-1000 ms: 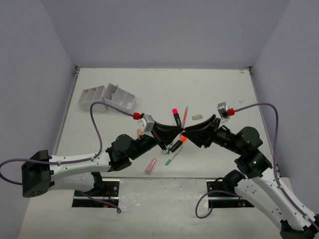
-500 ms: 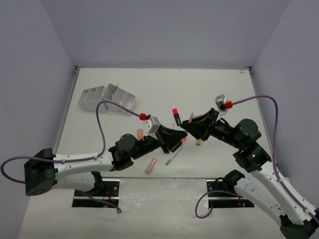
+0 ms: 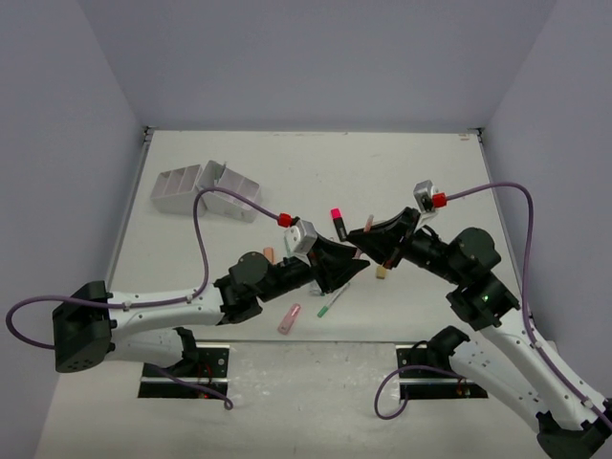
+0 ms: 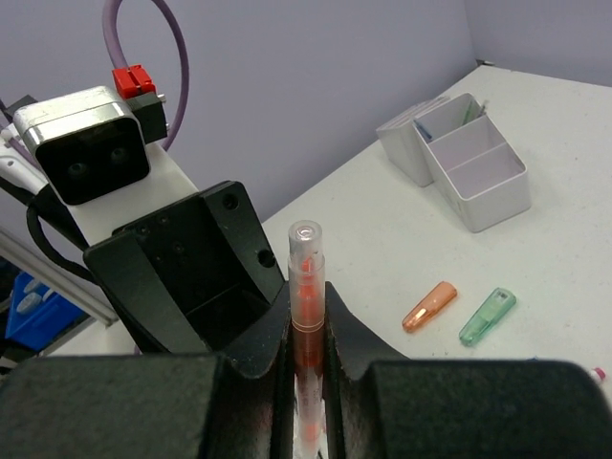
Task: Sort the stationery into containers
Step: Close the pen cap on the pen.
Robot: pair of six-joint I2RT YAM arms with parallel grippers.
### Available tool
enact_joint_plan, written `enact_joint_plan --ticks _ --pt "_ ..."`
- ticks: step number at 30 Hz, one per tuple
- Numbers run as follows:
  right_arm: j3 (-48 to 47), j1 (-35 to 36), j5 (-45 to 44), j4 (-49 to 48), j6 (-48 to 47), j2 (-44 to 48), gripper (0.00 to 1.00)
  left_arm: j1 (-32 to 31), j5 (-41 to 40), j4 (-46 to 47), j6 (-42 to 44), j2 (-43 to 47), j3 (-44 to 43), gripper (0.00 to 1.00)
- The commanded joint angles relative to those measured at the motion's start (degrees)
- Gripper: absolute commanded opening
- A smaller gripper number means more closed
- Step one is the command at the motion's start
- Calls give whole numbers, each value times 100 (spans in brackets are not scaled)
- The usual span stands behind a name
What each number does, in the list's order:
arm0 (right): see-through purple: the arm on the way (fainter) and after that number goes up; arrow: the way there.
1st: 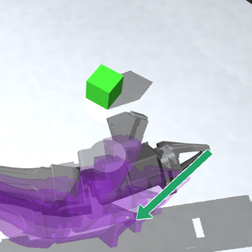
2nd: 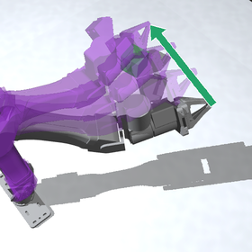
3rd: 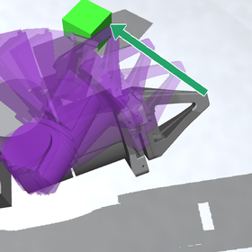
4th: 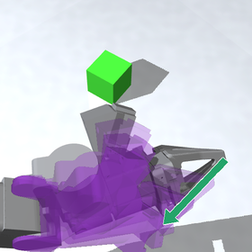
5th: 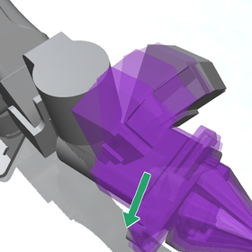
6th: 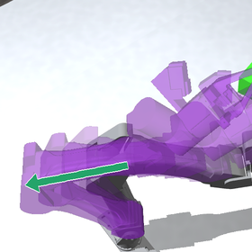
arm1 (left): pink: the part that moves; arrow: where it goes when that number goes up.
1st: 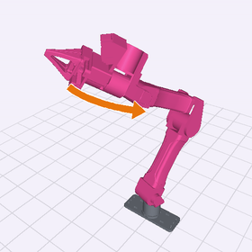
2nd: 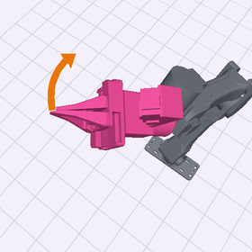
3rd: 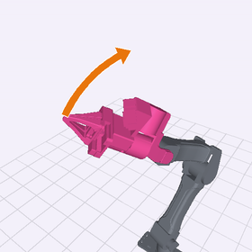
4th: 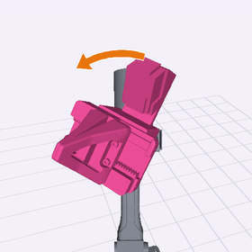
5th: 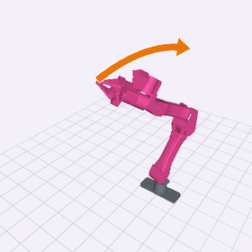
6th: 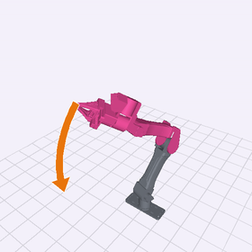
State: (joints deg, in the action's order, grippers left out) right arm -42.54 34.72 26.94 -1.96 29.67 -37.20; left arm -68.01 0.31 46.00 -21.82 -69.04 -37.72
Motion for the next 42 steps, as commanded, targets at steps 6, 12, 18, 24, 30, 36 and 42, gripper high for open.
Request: enact_joint_plan --ticks 6,12,18,24,30,36,42 --pt "-149 17 355 -287 109 -24 8 -2 242 75 108 -198 -386 0" --pt "-405 17 -8 258 -197 21 45 -2 213 -167 194 -85 -360 0" --pt "-1058 17 -280 924 -548 -131 67 -2 75 -146 101 6 -150 0" --pt "-1411 17 -494 1255 -698 -144 67 -2 -3 -285 127 43 -194 0" --pt "-1441 17 -652 1342 -746 -138 44 -2 -4 -302 160 41 -226 0" --pt "-1327 17 -518 1360 -761 -200 33 -2 1 -288 163 48 -279 0" --pt "-1045 17 -520 1289 -724 -154 0 -2 -66 -411 292 78 -516 0"
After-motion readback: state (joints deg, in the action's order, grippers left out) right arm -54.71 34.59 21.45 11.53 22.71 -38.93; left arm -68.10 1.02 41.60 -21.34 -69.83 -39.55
